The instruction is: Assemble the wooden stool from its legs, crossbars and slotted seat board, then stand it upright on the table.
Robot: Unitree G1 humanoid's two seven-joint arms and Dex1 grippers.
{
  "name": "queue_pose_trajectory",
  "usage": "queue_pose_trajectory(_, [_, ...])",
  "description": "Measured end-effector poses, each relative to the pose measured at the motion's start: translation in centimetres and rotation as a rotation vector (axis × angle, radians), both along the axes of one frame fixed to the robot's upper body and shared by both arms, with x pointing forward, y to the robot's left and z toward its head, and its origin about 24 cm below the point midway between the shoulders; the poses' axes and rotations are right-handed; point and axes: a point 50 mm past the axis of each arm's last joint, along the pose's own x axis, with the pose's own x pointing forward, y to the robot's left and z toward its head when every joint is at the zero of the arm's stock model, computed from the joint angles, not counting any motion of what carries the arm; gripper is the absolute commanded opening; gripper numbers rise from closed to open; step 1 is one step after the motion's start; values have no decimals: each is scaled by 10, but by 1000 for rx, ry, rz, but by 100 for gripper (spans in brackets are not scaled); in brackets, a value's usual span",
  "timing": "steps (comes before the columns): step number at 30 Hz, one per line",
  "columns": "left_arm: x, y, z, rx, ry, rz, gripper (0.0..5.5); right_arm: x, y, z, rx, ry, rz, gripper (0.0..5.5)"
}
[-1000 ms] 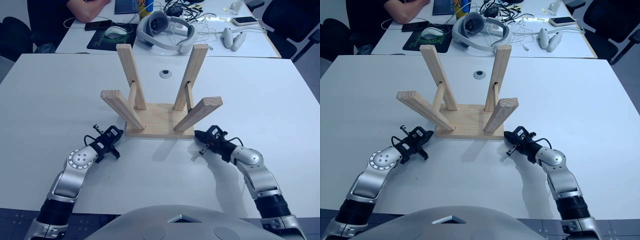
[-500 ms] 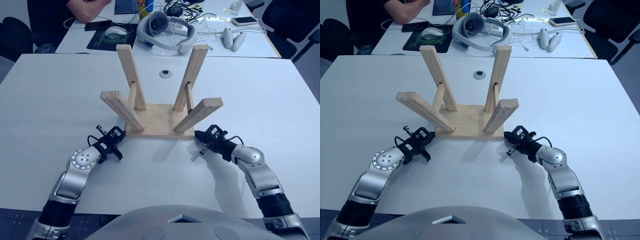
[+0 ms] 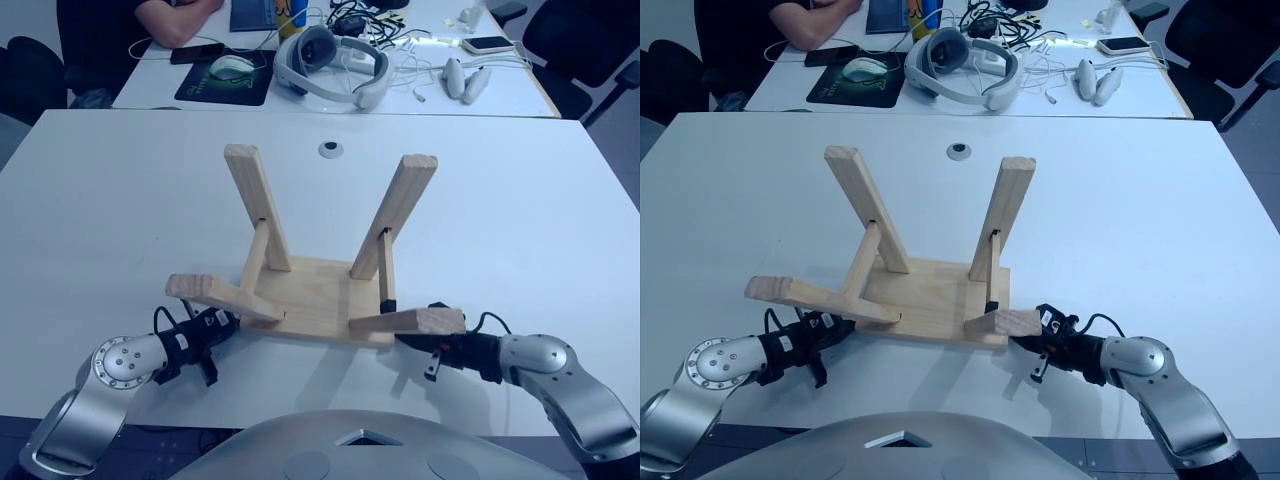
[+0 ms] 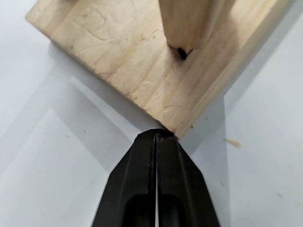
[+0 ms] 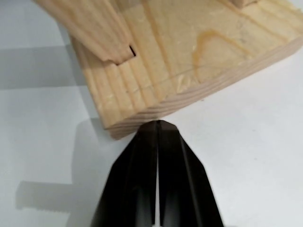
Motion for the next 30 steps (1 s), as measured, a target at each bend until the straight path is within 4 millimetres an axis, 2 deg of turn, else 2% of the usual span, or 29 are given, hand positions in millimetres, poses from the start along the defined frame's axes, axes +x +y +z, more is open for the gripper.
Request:
queue_pose_trajectory(5, [-15,-4,15,-51,141,-24,2,10,-7,20,16,32,-12,0])
queue_pose_trajectory(9, [-7,-6,37,-87,121,-63,2,10,4,38,112,50,40,0])
queue_pose_trajectory(12, [-1,-3,45,-103,110,-45,2,8,4,45,140,99,41,0])
queue_pose_trajectory(16, [3,0,49,-103,106,-33,2,14,5,55,142,70,48,0])
queue_pose_trajectory(19, [7,15,44,-21,77,25,2,22,-6,49,75,12,-17,0])
queue_pose_trajectory(23, [1,41,19,112,88,114,2,26,-28,29,-47,-33,-106,0])
queue_pose_trajectory(27, [-4,36,9,99,67,93,2,21,-33,19,-61,-2,-94,0])
queue_pose_trajectory(30, [-7,22,5,49,51,75,2,15,-30,14,-51,35,-68,0])
